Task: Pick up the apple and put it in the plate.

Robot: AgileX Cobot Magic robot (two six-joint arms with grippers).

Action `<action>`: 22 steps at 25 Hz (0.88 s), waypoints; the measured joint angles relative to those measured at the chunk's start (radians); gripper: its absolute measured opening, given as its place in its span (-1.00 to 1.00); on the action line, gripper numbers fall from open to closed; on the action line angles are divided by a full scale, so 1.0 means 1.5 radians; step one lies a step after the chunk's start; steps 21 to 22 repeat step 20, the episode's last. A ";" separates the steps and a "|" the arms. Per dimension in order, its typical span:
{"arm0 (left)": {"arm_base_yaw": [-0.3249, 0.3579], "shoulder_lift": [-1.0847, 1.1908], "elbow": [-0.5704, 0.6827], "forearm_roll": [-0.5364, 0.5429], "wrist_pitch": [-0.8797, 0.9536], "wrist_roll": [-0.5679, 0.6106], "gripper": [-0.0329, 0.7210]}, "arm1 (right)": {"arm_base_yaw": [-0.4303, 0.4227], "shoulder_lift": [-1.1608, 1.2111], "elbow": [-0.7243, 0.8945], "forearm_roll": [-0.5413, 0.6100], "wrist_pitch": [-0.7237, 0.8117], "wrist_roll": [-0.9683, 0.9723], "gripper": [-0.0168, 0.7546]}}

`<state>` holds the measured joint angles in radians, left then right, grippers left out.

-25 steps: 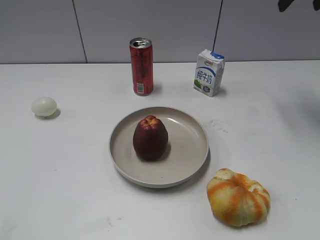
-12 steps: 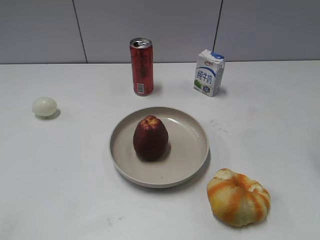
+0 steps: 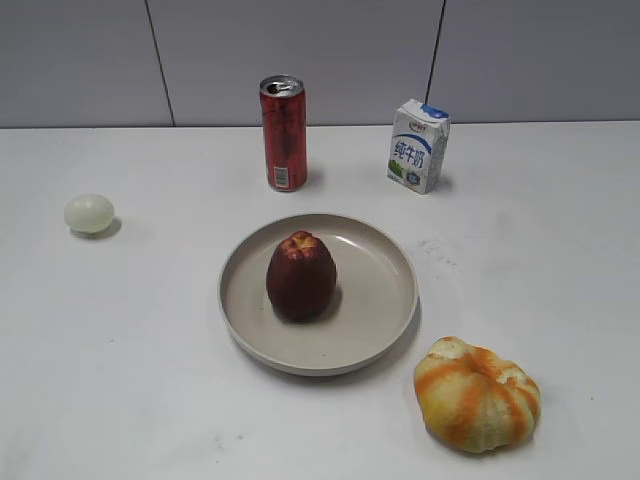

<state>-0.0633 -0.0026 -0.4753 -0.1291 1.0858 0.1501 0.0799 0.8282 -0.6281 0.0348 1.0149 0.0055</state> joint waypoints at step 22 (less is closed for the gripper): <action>0.000 0.000 0.000 0.000 0.000 0.000 0.65 | 0.000 -0.491 0.084 0.004 0.019 0.001 0.58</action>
